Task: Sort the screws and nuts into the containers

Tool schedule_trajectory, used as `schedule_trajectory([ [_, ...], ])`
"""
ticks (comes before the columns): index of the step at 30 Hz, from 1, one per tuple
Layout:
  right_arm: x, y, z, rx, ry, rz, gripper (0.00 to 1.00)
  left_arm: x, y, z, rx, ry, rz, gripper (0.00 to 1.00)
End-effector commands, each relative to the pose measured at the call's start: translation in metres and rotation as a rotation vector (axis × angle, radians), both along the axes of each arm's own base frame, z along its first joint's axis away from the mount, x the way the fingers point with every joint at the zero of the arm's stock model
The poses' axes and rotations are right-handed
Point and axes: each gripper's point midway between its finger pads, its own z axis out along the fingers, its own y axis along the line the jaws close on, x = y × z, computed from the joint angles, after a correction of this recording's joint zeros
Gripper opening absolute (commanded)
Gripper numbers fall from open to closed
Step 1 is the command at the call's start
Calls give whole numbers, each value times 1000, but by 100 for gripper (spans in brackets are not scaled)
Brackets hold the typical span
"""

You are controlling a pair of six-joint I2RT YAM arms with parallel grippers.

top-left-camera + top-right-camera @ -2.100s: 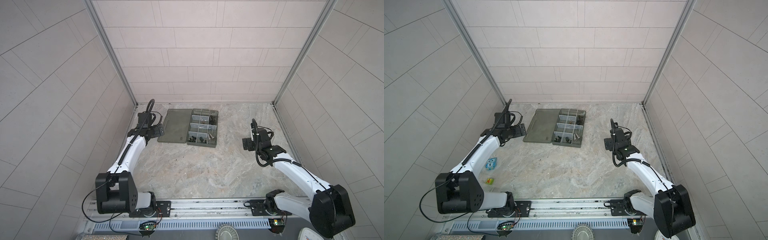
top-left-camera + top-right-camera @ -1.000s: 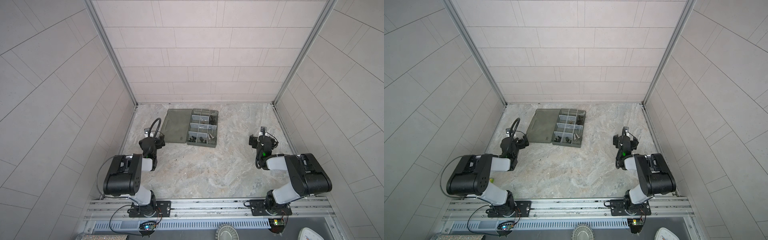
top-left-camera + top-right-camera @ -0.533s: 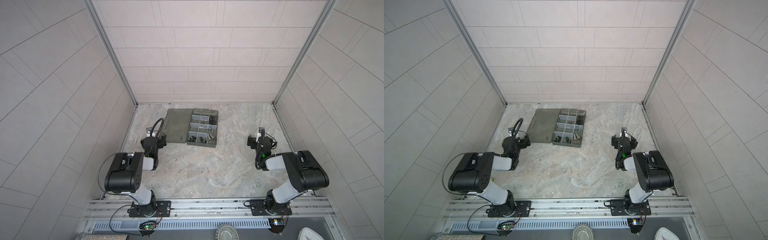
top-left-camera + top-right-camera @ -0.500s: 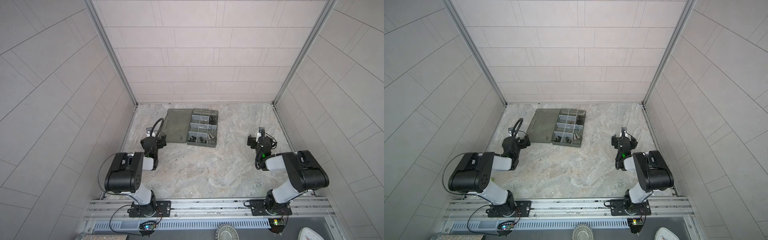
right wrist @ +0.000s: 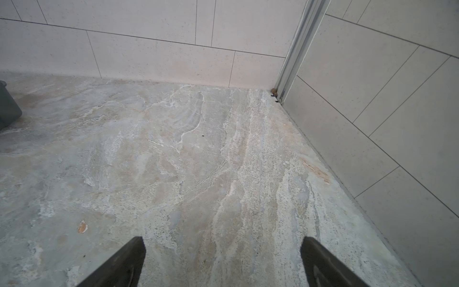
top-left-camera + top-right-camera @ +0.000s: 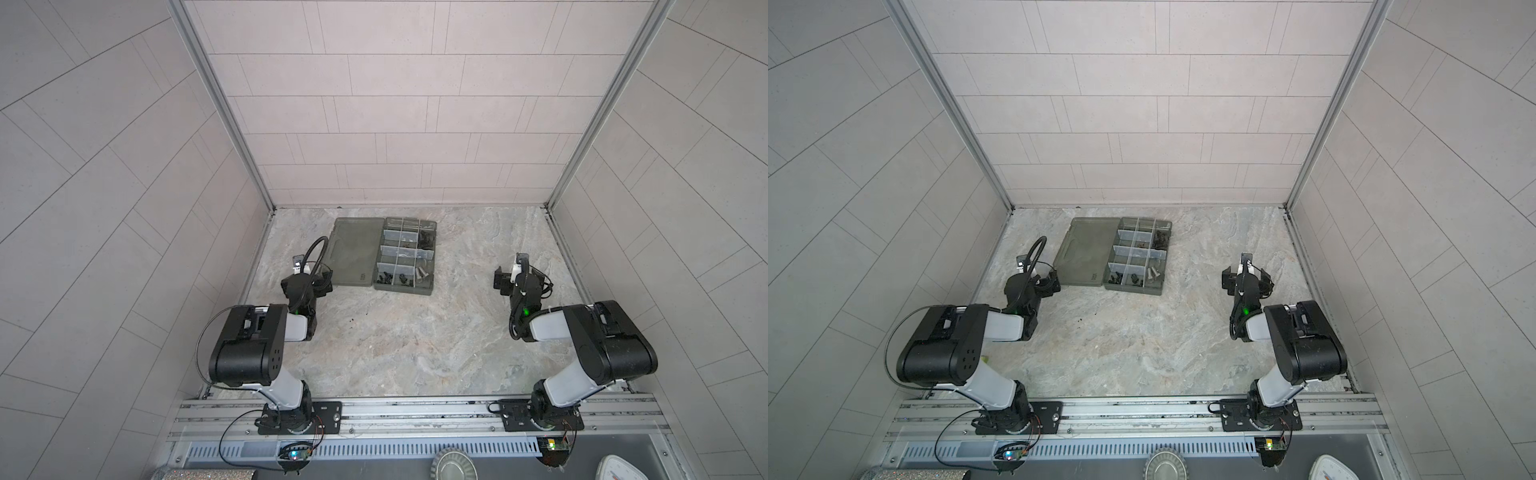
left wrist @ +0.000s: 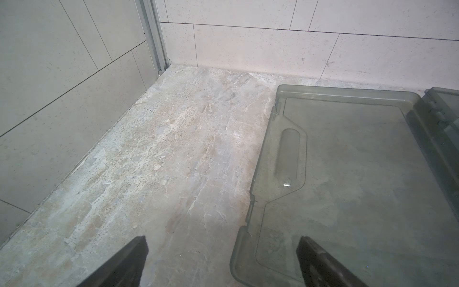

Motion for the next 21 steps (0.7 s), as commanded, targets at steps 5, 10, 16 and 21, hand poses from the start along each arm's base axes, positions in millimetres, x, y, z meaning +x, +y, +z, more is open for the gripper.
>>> schedule_trajectory([
  [5,-1,-2,0,-17,-2,-8,99,5,-1,9,11,-36,-1,100],
  [10,-1,-1,0,-17,-1,-7,99,5,-1,9,11,-36,-2,100],
  [16,-1,-2,-2,-16,6,-10,99,5,-1,10,11,-37,-1,100],
  [21,-1,-2,0,-16,2,-9,99,5,-1,10,11,-39,-3,100],
])
